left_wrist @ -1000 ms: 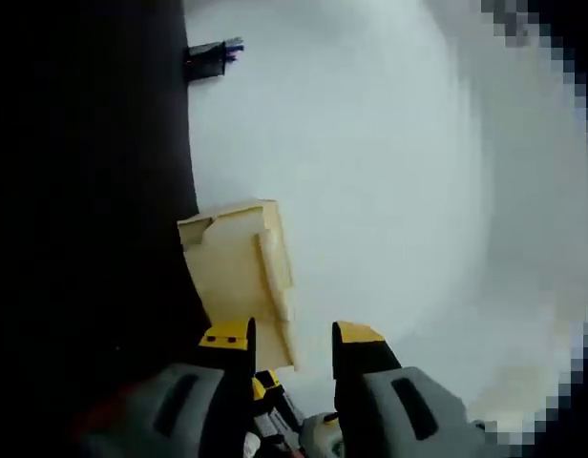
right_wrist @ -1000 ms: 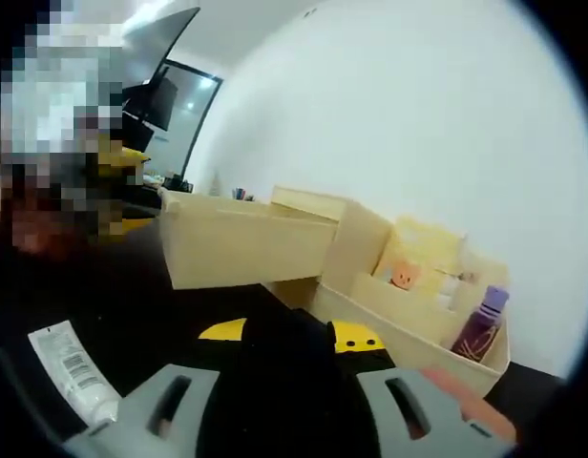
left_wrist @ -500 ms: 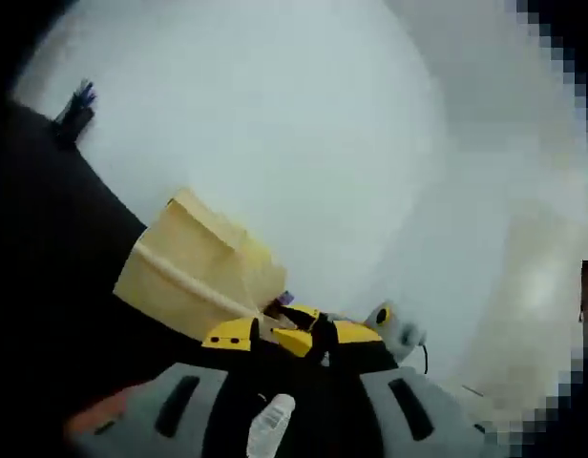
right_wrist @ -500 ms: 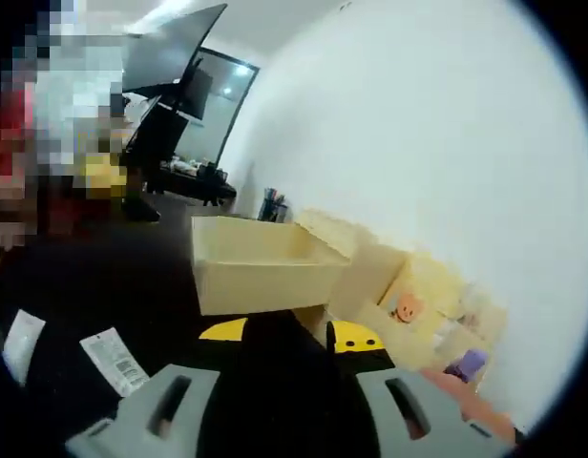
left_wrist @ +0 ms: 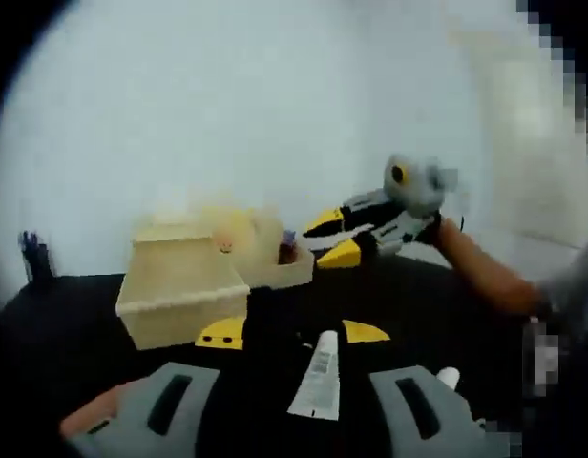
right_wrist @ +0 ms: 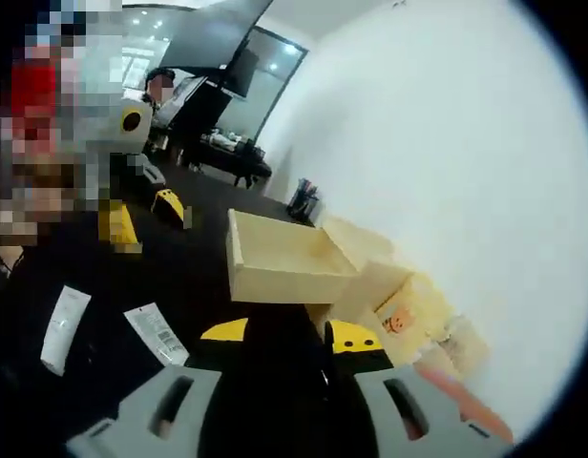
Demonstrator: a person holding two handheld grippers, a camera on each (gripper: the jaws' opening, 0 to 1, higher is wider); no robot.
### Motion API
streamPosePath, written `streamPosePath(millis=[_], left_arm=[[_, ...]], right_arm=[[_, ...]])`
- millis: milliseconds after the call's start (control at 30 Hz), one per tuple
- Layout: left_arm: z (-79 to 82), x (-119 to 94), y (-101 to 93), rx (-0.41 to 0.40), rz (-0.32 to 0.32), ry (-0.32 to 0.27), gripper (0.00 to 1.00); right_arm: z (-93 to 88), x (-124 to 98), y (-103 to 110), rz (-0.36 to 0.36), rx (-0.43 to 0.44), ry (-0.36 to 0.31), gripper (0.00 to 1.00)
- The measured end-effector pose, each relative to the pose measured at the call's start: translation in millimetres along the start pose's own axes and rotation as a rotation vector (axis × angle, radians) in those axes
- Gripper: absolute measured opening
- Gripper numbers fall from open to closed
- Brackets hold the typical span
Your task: Open the drawer, pick up the cosmetic bottles from the table one by one, place them into the drawer, release the gripper, close the drawer, and move the gripper away
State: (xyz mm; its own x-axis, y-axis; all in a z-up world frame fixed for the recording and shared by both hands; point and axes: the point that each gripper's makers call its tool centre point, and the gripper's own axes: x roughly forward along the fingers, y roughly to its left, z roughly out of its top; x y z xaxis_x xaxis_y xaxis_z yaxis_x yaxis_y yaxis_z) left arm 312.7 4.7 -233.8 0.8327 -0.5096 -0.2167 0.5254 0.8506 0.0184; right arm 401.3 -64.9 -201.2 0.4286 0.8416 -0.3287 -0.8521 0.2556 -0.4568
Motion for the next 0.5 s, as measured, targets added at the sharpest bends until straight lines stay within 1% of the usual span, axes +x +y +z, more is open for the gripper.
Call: streamPosePath(millis=[33,67,133,200,300,433,500], left_arm=[[-5.4,1.4,-2.3,0.034,-0.011,0.029,0.47],[-9.5,2.9,-3.1,0.050,-0.007,0.048,0.54],[-15.1,5.1,-4.6,0.089,-0.009,0.066,0.61],[-16.7,5.6,-4.0,0.097,-0.002,0.072,0.61],[-17.6,5.8,-4.3,0.114,-0.008,0.080,0.61],[-21.5,5.0,-5.5,0.173,-0.011,0.108,0.60],[-25.6,3.0,-1.4,0.212,-0.008,0.133,0.58]], right_arm=[[-2.1,-1.3,2.2,0.017,0.001,0.011,0.28],[-4.8,-2.2,0.4,0.029,-0.005,0.013,0.28],[-7.0,-3.6,3.9,0.046,-0.025,0.029,0.29],[-9.8,-5.6,9.2,0.072,-0.055,0.048,0.29],[-13.7,-8.4,10.9,0.083,-0.080,0.072,0.29],[-22.1,-14.4,4.6,0.074,-0.092,0.101,0.28],[-27.4,-16.0,2.0,0.073,-0.088,0.116,0.28]])
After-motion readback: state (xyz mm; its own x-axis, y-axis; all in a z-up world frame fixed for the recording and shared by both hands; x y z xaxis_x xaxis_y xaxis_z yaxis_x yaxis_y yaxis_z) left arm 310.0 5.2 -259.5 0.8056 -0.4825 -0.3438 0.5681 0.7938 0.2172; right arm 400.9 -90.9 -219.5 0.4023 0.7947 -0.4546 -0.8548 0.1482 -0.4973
